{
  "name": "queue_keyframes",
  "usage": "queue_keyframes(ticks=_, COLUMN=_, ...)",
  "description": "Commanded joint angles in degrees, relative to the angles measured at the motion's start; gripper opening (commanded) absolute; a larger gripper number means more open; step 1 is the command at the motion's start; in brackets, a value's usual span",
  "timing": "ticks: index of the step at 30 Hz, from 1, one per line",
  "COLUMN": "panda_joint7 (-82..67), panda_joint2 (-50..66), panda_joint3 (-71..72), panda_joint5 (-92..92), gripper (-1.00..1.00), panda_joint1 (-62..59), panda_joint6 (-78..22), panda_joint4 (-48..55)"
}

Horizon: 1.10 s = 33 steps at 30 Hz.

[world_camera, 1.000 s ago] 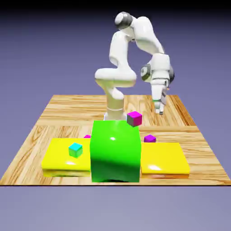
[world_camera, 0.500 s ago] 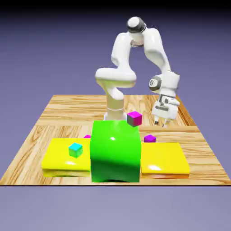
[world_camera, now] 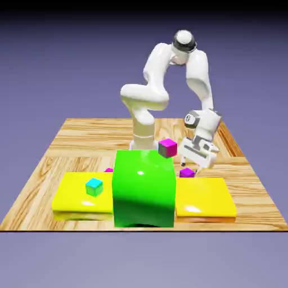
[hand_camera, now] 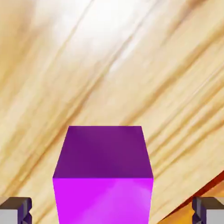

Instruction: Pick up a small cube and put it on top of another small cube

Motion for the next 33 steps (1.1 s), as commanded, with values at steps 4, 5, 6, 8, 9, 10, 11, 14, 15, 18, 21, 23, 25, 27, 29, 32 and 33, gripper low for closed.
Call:
queue_keyframes(ticks=4, panda_joint7=-2.6, panda_joint2=-0.6, panda_joint3=6.1, panda_joint5=4.0, gripper=-1.0, panda_joint1=-5.6, panda_joint6=3.1, panda_joint4=1.0)
queue_keyframes(ticks=5, panda_joint7=-2.6, panda_joint2=-0.6, panda_joint3=6.1, panda_joint5=4.0, gripper=-1.0, panda_joint1=-5.6, panda_joint6=3.1, panda_joint4=1.0)
queue_keyframes(ticks=6, panda_joint7=-1.7, panda_joint2=-0.4, panda_joint3=4.0, panda_joint5=2.7, gripper=-1.0, panda_joint1=-3.7, panda_joint6=2.1, panda_joint4=0.7)
queue_keyframes(ticks=8, panda_joint7=0.1, panda_joint2=0.0, panda_joint3=-0.1, panda_joint5=-0.1, gripper=-1.0, panda_joint1=0.1, panda_joint6=-0.1, panda_joint4=0.0)
queue_keyframes(ticks=9, panda_joint7=0.9, panda_joint2=0.2, panda_joint3=-2.2, panda_joint5=-1.5, gripper=-1.0, panda_joint1=2.0, panda_joint6=-1.1, panda_joint4=-0.4)
queue_keyframes(ticks=10, panda_joint7=1.8, panda_joint2=0.4, panda_joint3=-4.3, panda_joint5=-2.8, gripper=-1.0, panda_joint1=3.9, panda_joint6=-2.2, panda_joint4=-0.7)
queue_keyframes(ticks=11, panda_joint7=2.7, panda_joint2=0.6, panda_joint3=-6.4, panda_joint5=-4.2, gripper=-1.0, panda_joint1=5.8, panda_joint6=-3.2, panda_joint4=-1.0)
queue_keyframes(ticks=14, panda_joint7=5.3, panda_joint2=1.2, panda_joint3=-12.6, panda_joint5=-8.3, gripper=-1.0, panda_joint1=11.5, panda_joint6=-6.4, panda_joint4=-2.1)
queue_keyframes(ticks=15, panda_joint7=6.2, panda_joint2=1.4, panda_joint3=-14.7, panda_joint5=-9.7, gripper=-1.0, panda_joint1=13.4, panda_joint6=-7.5, panda_joint4=-2.4)
queue_keyframes(ticks=18, panda_joint7=12.2, panda_joint2=2.8, panda_joint3=-20.5, panda_joint5=-10.7, gripper=-1.0, panda_joint1=14.2, panda_joint6=-9.1, panda_joint4=-3.0)
queue_keyframes(ticks=21, panda_joint7=19.7, panda_joint2=4.6, panda_joint3=-26.1, panda_joint5=-10.2, gripper=-1.0, panda_joint1=12.8, panda_joint6=-9.9, panda_joint4=-3.3)
queue_keyframes(ticks=23, panda_joint7=24.6, panda_joint2=5.4, panda_joint3=-29.4, panda_joint5=-10.1, gripper=-1.0, panda_joint1=12.0, panda_joint6=-10.3, panda_joint4=-3.2)
queue_keyframes(ticks=25, panda_joint7=29.6, panda_joint2=5.5, panda_joint3=-31.7, panda_joint5=-10.2, gripper=-1.0, panda_joint1=11.8, panda_joint6=-10.2, panda_joint4=-2.2)
queue_keyframes(ticks=27, panda_joint7=34.6, panda_joint2=5.5, panda_joint3=-34.0, panda_joint5=-10.3, gripper=-1.0, panda_joint1=11.5, panda_joint6=-10.1, panda_joint4=-1.3)
queue_keyframes(ticks=29, panda_joint7=39.6, panda_joint2=5.6, panda_joint3=-36.2, panda_joint5=-10.4, gripper=-1.0, panda_joint1=11.3, panda_joint6=-10.0, panda_joint4=-0.4)
queue_keyframes(ticks=32, panda_joint7=47.1, panda_joint2=5.7, panda_joint3=-39.7, panda_joint5=-10.5, gripper=-1.0, panda_joint1=10.9, panda_joint6=-9.9, panda_joint4=1.0)
queue_keyframes(ticks=33, panda_joint7=49.6, panda_joint2=5.7, panda_joint3=-40.8, panda_joint5=-10.5, gripper=-1.0, panda_joint1=10.8, panda_joint6=-9.8, panda_joint4=1.5)
